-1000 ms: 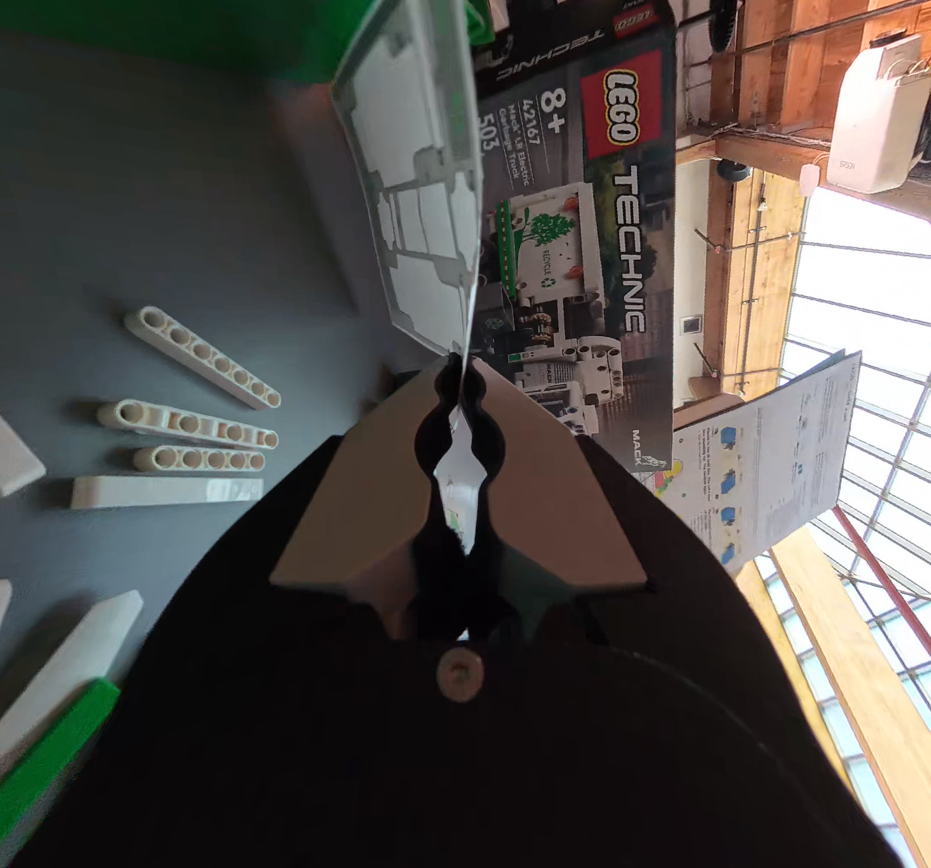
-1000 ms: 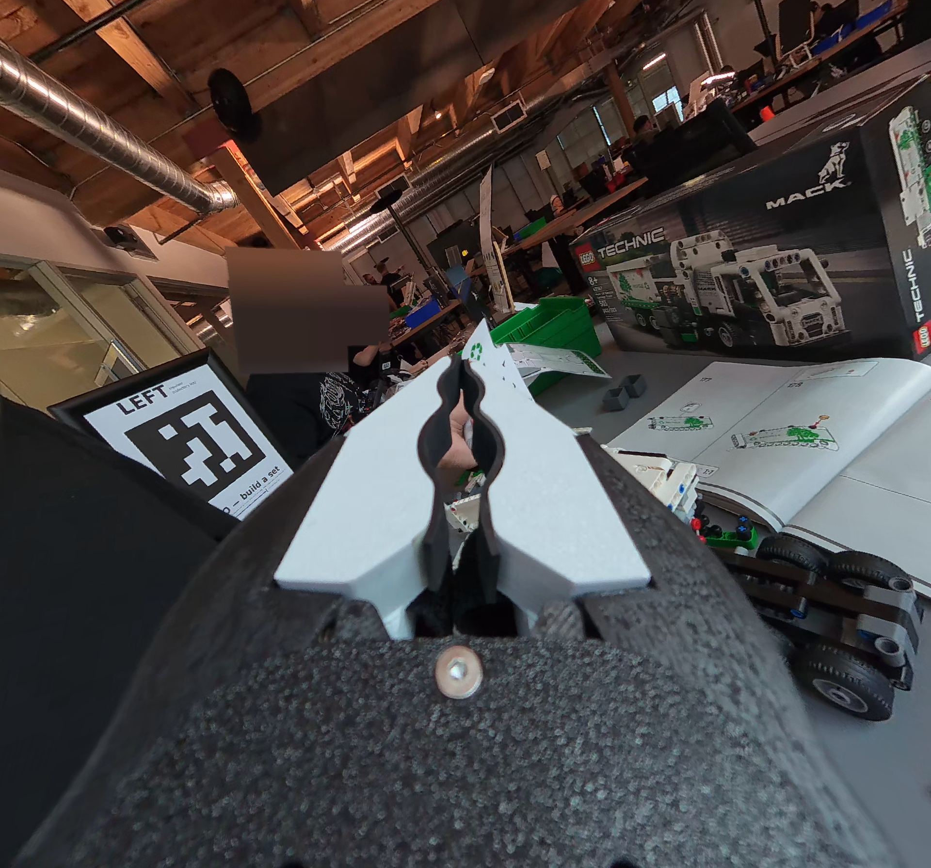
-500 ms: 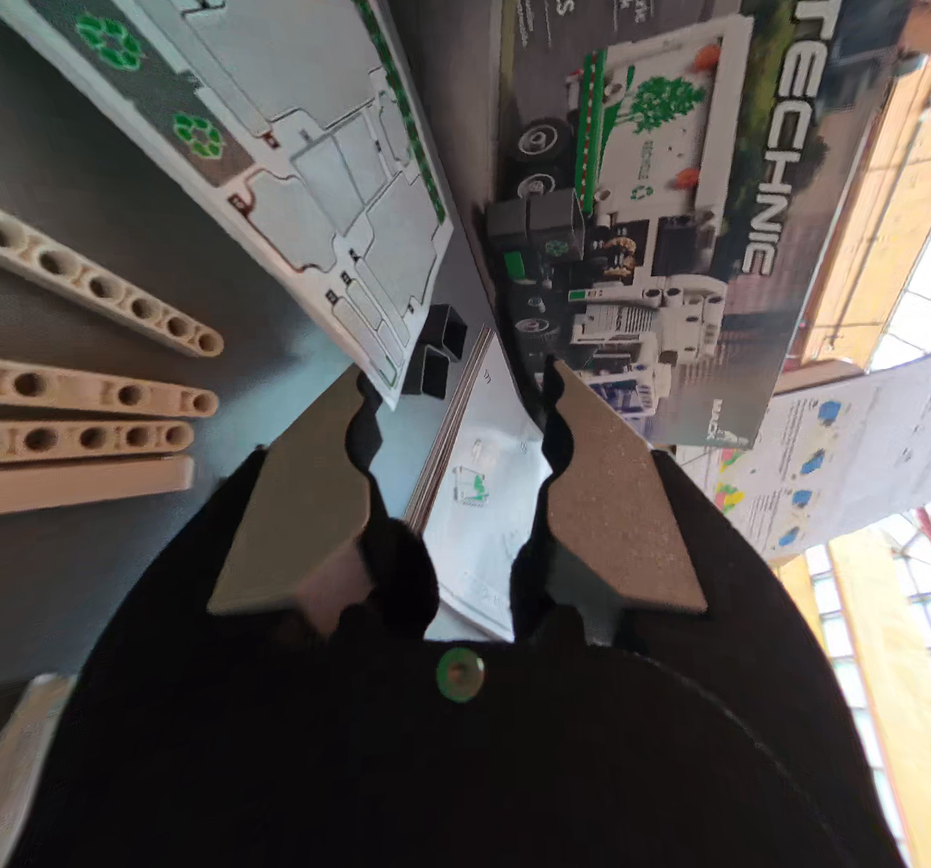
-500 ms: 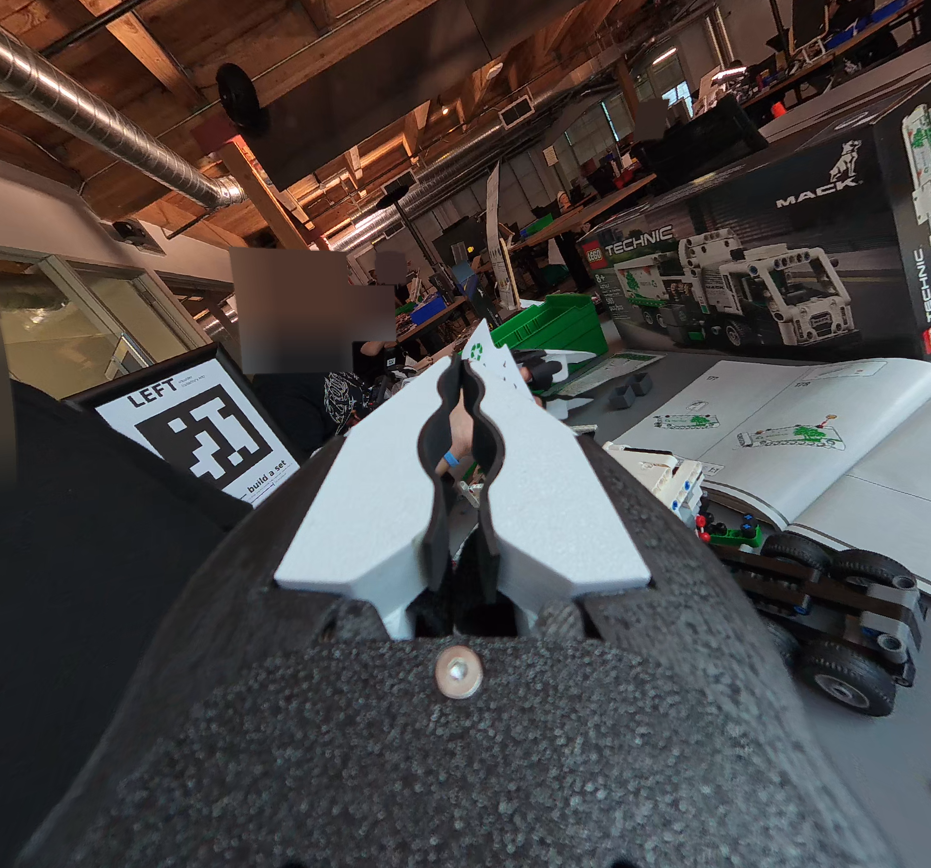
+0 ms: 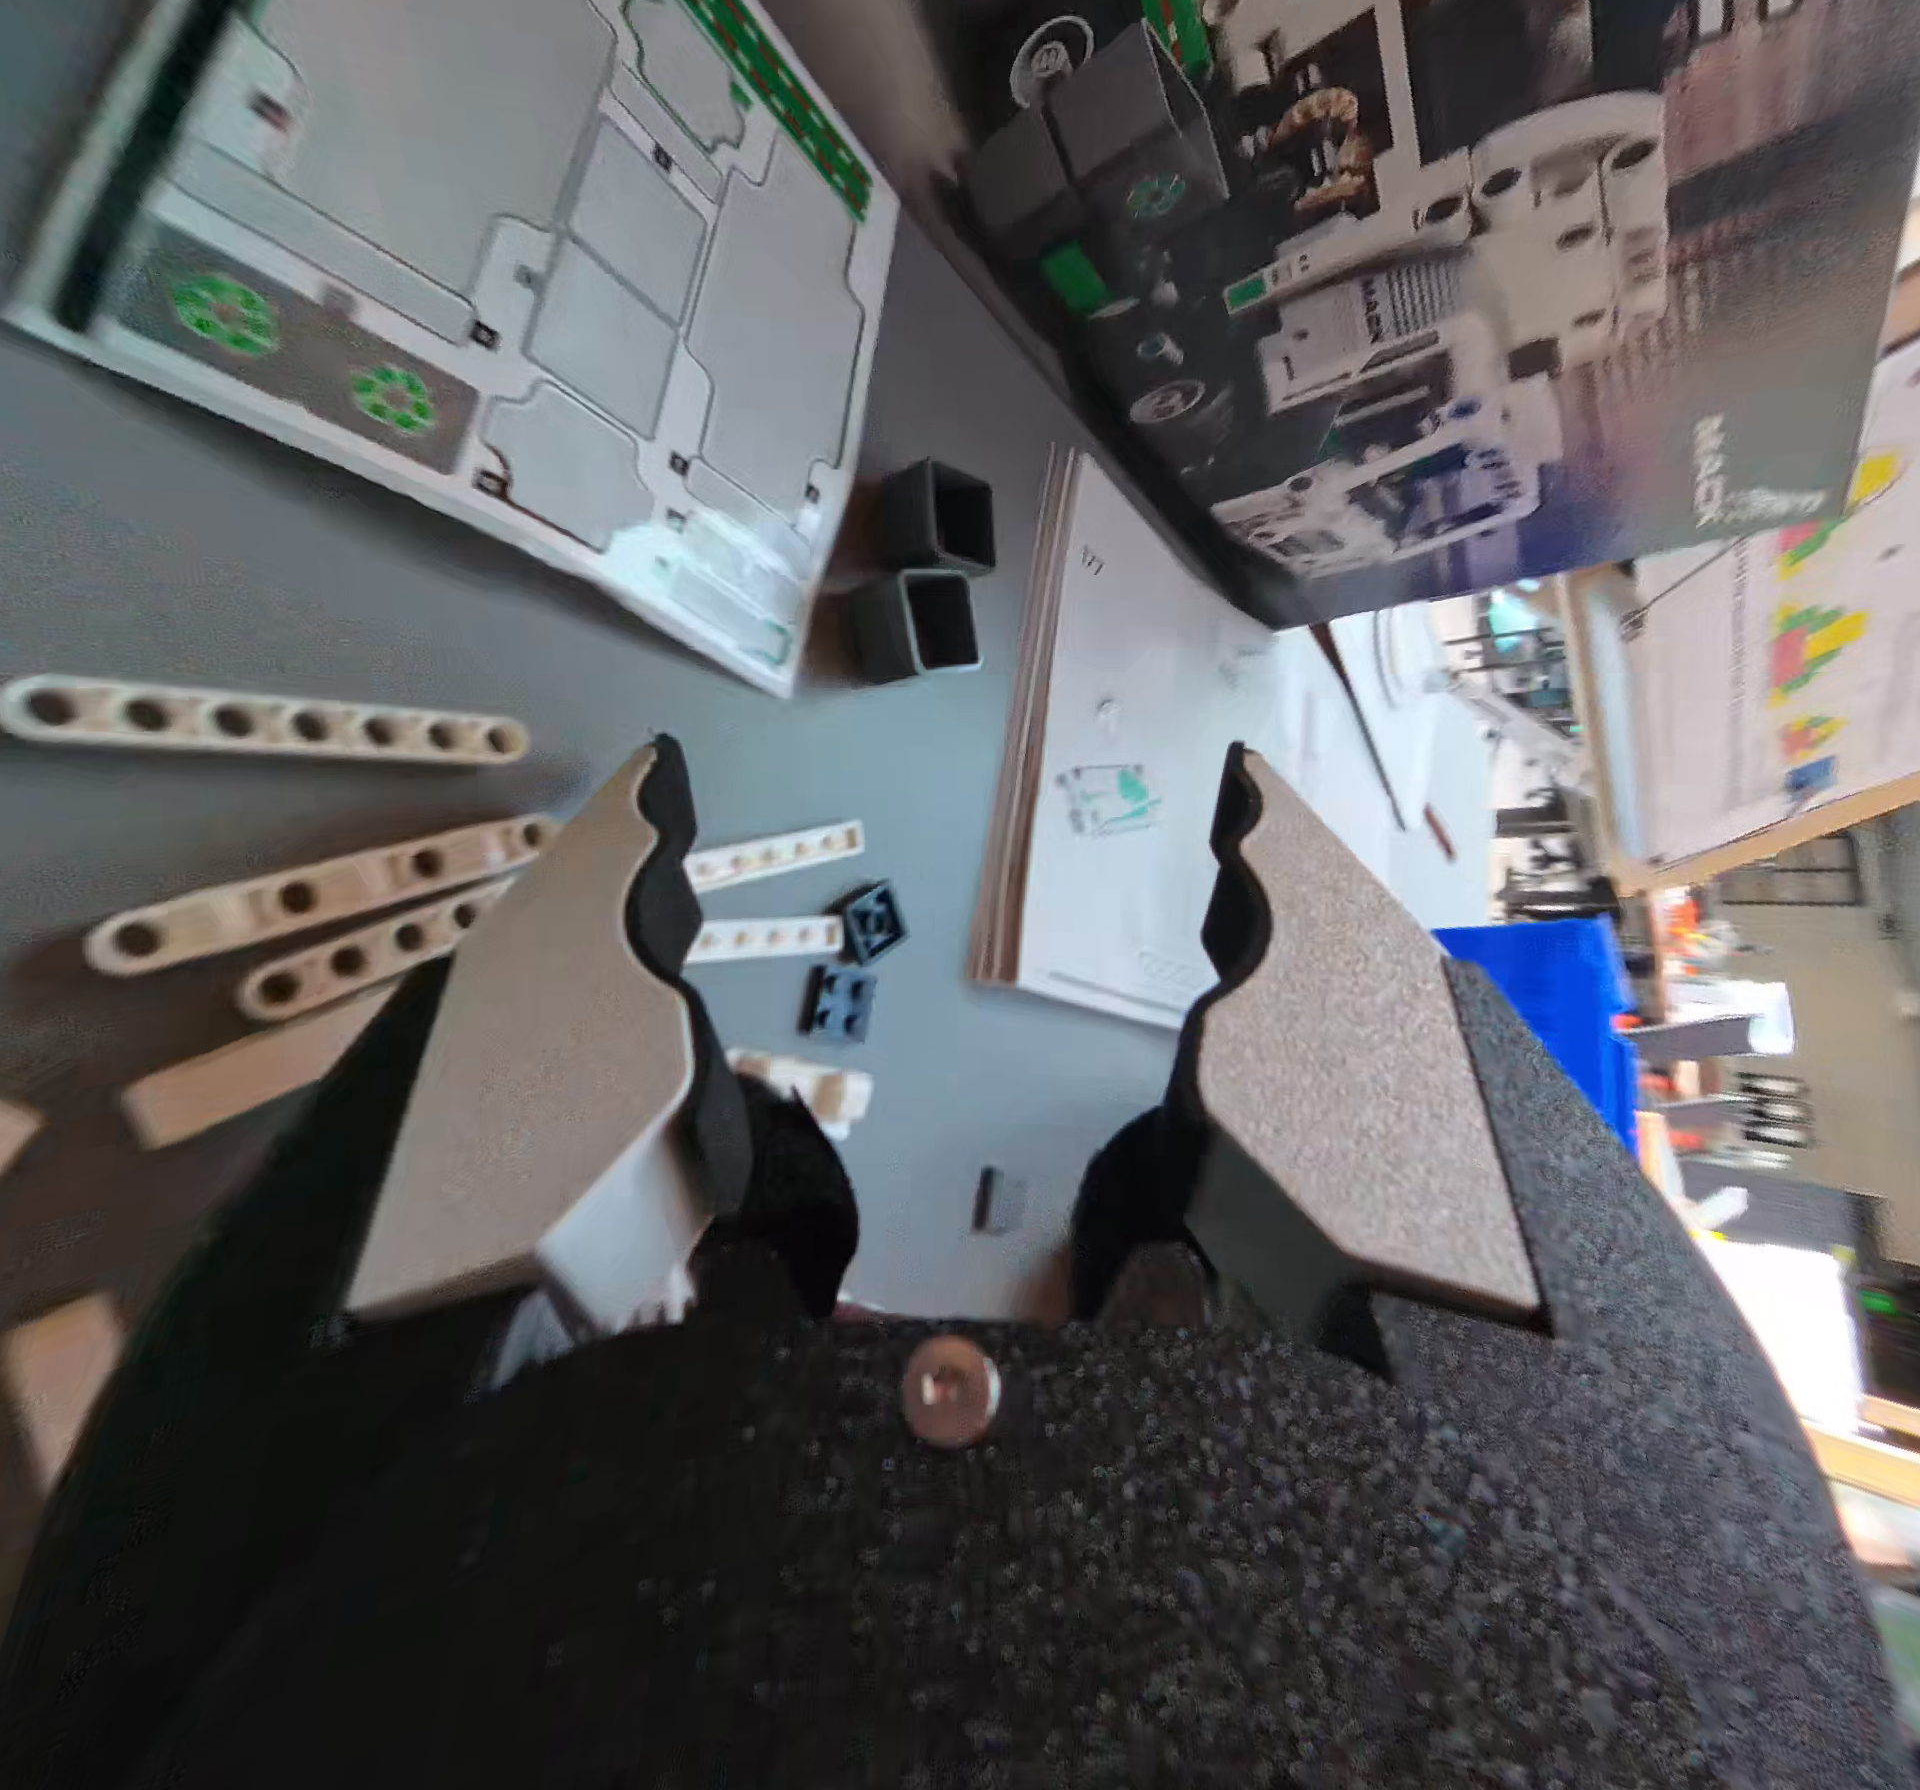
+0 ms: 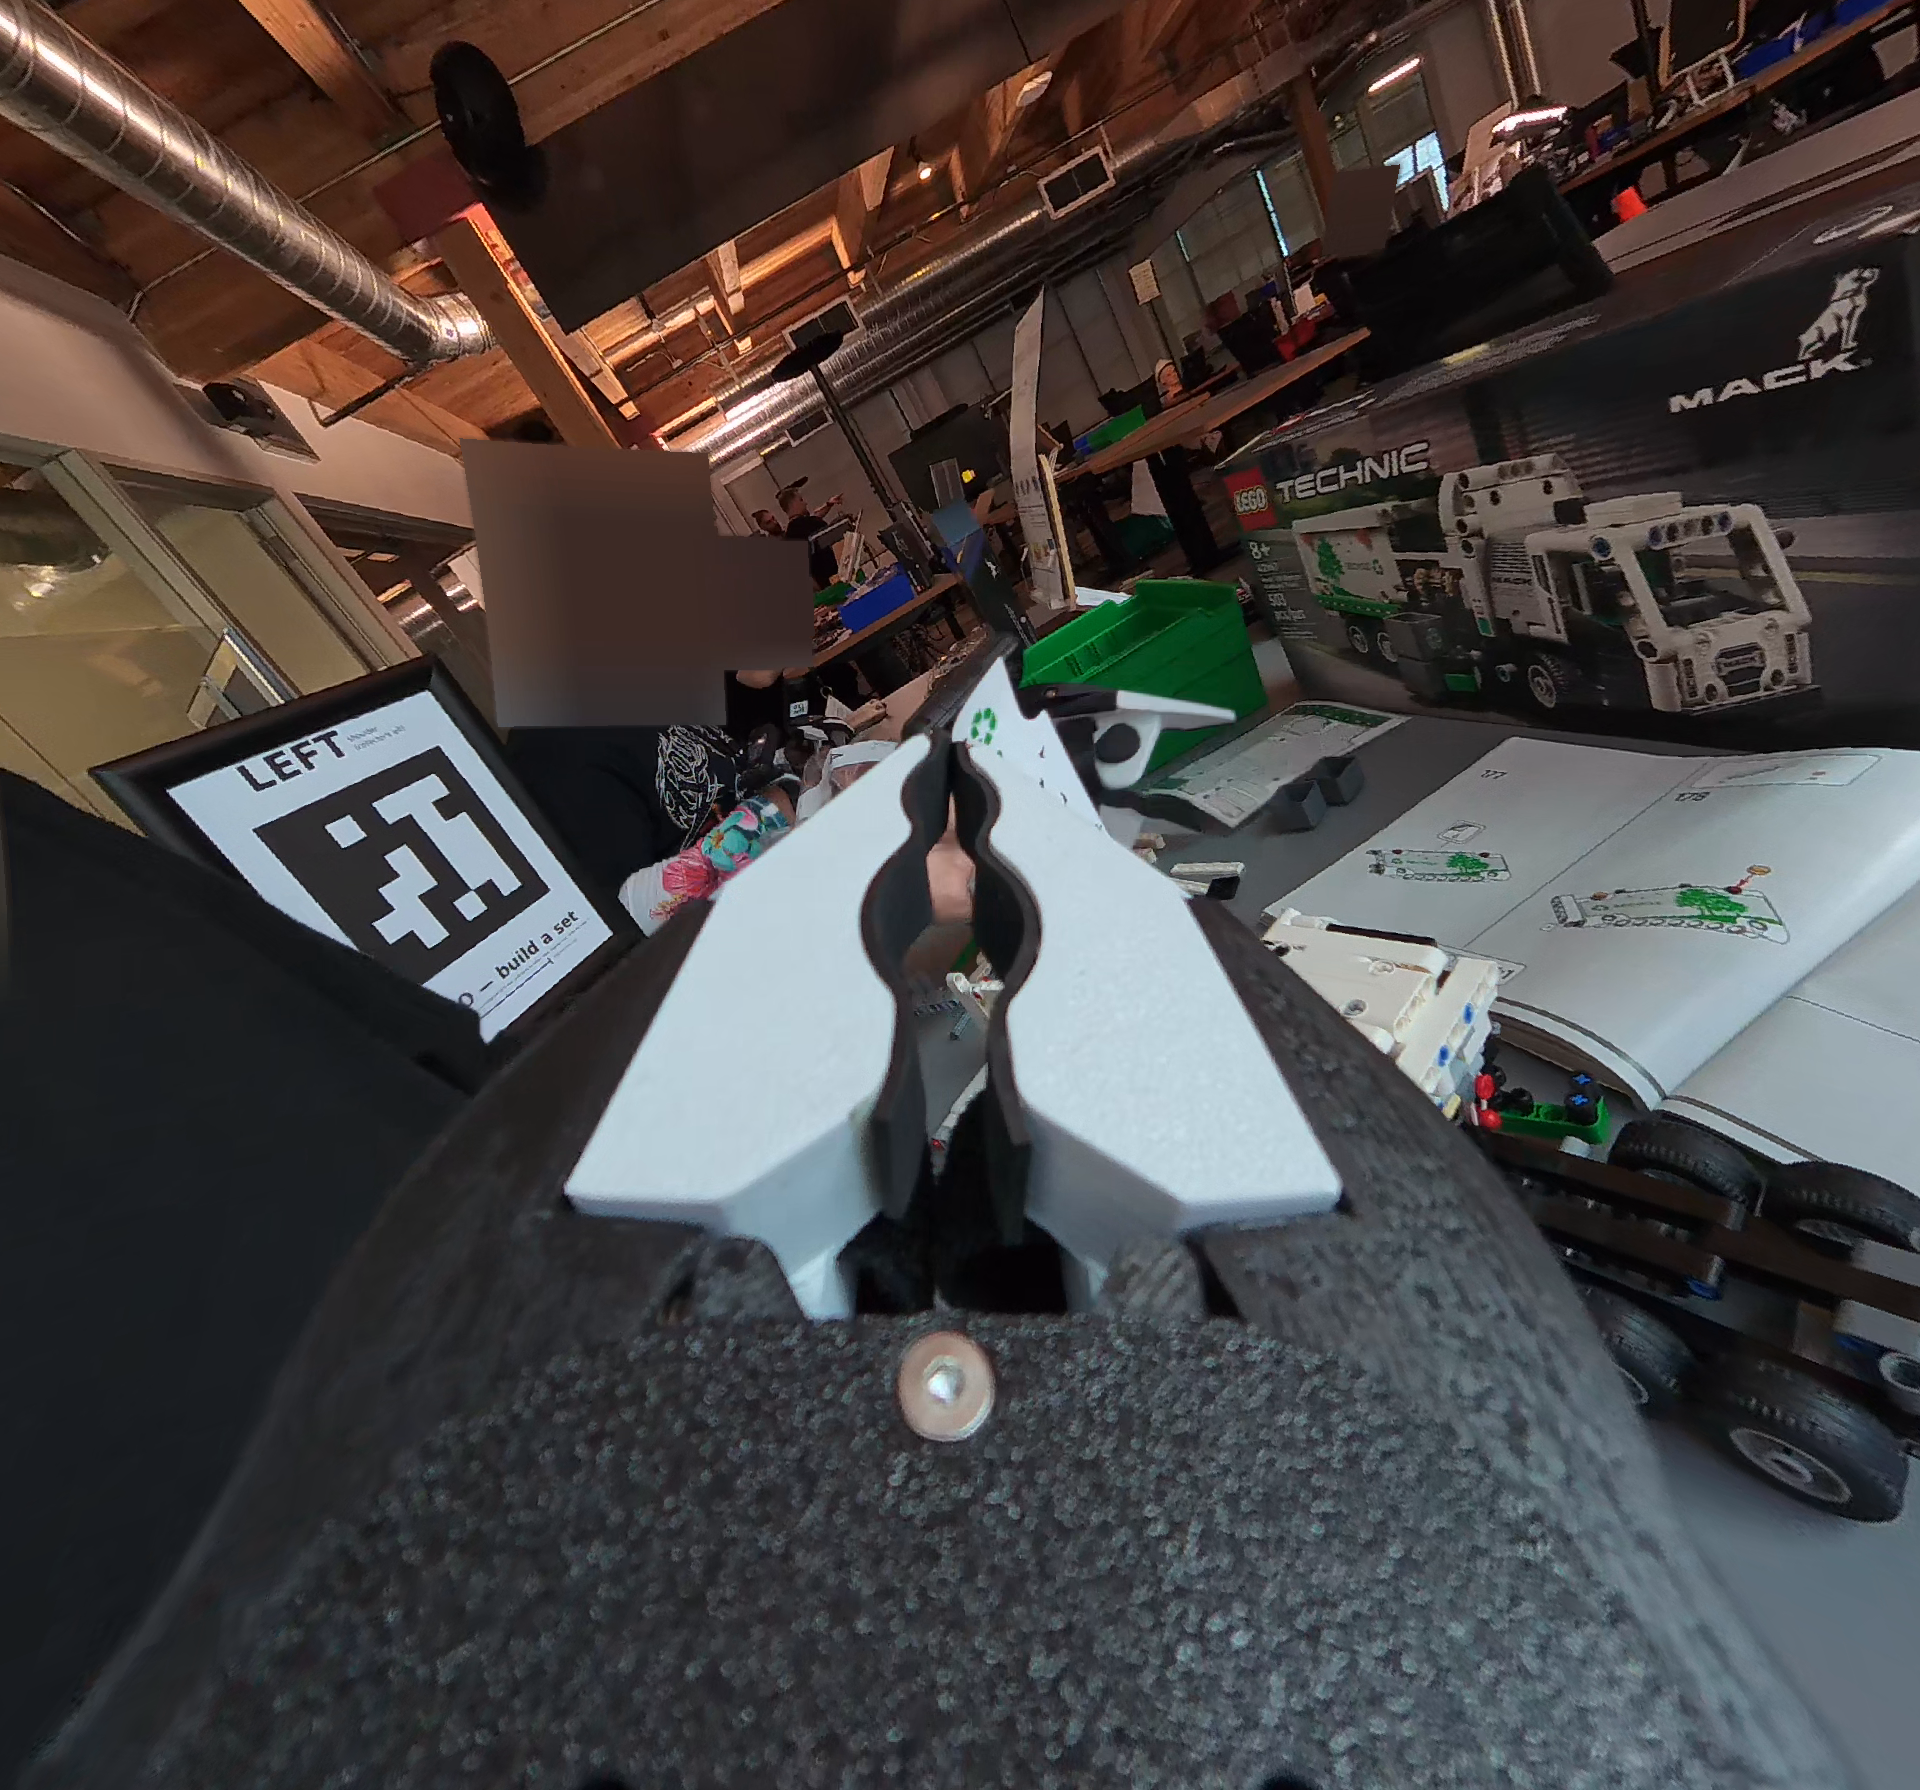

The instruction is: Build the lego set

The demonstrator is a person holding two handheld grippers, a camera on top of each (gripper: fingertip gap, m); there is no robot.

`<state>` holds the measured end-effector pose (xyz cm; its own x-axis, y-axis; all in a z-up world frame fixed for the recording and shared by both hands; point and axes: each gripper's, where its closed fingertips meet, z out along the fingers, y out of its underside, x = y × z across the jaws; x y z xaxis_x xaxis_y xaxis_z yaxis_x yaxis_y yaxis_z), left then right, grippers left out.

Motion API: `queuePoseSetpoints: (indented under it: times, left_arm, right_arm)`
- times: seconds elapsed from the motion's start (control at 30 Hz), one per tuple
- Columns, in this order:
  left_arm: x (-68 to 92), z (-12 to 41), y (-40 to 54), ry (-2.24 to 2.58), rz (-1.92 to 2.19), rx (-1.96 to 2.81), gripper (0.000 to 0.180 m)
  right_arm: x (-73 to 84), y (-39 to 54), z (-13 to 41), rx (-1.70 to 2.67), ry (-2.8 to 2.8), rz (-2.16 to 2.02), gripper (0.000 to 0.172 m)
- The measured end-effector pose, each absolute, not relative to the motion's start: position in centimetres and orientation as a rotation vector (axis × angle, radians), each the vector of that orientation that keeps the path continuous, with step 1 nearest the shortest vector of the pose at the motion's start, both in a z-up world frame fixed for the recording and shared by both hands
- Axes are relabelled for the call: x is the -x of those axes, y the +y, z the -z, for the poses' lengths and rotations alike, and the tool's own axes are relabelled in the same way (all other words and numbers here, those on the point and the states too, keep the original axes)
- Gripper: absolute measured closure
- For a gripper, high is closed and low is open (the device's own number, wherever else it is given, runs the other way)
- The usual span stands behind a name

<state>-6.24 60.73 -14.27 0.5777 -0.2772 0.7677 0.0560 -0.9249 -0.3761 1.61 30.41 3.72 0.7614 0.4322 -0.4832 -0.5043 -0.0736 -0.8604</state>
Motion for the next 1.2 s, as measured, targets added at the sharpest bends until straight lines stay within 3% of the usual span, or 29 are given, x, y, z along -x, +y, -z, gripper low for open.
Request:
queuePoseSetpoints:
  times: [0.17,0.23,0.43,0.53,0.6,0.73,1.0,1.2]
  left_arm:
    - [9.1,13.6,59.7,0.494,0.938,2.333,0.079]
    - [10.2,12.8,59.7,0.654,0.782,2.260,0.094]
    - [14.9,2.7,58.6,0.805,0.535,1.739,0.110]
    - [15.3,-0.2,54.4,0.883,0.612,1.573,0.123]
    - [14.5,0.2,50.0,1.004,0.790,1.560,0.128]
    - [14.0,3.6,39.3,1.390,1.103,1.511,0.121]
    - [12.5,13.8,26.8,1.935,1.077,1.430,0.111]
    - [10.8,12.2,24.0,1.842,1.431,1.472,0.128]
  right_arm:
    - [-1.1,30.8,-3.6,1.469,0.044,-0.766,0.172]
    - [-1.1,30.9,-3.3,1.478,0.044,-0.764,0.172]
    - [-1.6,29.9,-3.5,1.513,0.049,-0.638,0.172]
    - [-1.6,29.1,-3.1,1.575,0.022,-0.488,0.172]
    - [-1.5,28.4,-2.2,1.633,-0.008,-0.360,0.172]
    - [-0.3,26.3,0.1,1.712,-0.067,-0.183,0.172]
    - [2.5,22.2,5.4,1.799,-0.054,0.037,0.172]
    - [5.6,21.7,7.4,1.840,-0.339,0.512,0.172]
